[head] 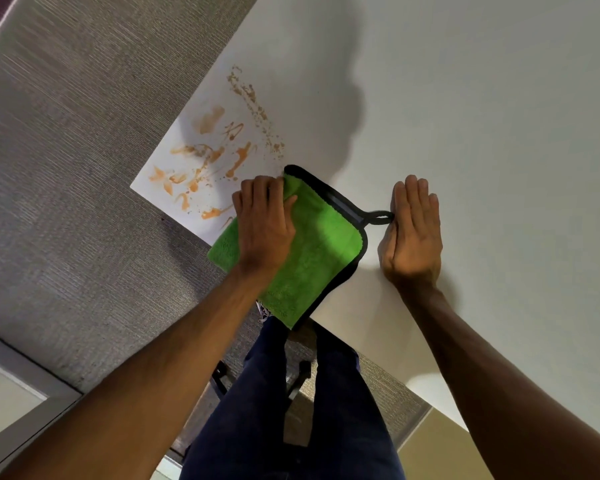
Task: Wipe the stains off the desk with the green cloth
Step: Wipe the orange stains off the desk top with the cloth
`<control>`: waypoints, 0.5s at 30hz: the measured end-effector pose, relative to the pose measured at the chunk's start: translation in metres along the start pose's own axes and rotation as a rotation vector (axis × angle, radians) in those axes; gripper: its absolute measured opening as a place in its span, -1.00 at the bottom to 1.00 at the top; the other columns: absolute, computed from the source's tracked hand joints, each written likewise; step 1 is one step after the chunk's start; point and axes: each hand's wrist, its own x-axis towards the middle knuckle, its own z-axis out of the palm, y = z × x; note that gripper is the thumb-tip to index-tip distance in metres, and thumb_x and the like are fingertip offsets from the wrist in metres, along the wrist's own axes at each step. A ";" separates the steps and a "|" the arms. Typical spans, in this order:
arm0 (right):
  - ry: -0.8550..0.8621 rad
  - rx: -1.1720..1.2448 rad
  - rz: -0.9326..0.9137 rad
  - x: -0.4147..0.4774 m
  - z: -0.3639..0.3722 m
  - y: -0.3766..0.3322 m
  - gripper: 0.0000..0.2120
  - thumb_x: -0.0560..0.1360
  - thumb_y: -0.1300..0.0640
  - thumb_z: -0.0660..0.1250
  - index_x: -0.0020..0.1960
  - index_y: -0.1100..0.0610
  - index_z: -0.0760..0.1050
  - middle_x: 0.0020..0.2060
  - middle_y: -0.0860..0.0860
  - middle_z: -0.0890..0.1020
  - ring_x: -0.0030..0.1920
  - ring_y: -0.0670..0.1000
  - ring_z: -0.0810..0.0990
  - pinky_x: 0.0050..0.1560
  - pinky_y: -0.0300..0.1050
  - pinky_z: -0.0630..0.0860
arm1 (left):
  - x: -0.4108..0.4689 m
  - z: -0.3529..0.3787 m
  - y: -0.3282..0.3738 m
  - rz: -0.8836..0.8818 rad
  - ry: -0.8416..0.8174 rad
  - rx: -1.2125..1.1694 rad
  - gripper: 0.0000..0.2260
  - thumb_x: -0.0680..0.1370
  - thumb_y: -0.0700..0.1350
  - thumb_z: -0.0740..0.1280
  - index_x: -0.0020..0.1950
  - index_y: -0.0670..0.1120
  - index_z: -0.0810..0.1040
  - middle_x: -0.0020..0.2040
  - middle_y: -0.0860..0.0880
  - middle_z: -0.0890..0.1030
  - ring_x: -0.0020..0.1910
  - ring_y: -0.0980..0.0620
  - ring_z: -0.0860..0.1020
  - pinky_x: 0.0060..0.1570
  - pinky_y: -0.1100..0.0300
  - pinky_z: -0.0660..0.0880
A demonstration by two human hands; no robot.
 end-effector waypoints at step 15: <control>0.013 -0.055 -0.021 0.001 -0.002 -0.004 -0.59 0.67 0.37 0.17 0.50 0.42 0.35 0.49 0.35 0.41 0.55 0.34 0.36 0.53 0.34 0.34 | 0.042 0.006 -0.020 0.031 0.028 0.125 -0.83 0.55 -0.28 0.29 0.13 -0.15 0.50 -0.01 -0.19 0.53 -0.03 -0.18 0.47 -0.06 0.03 0.31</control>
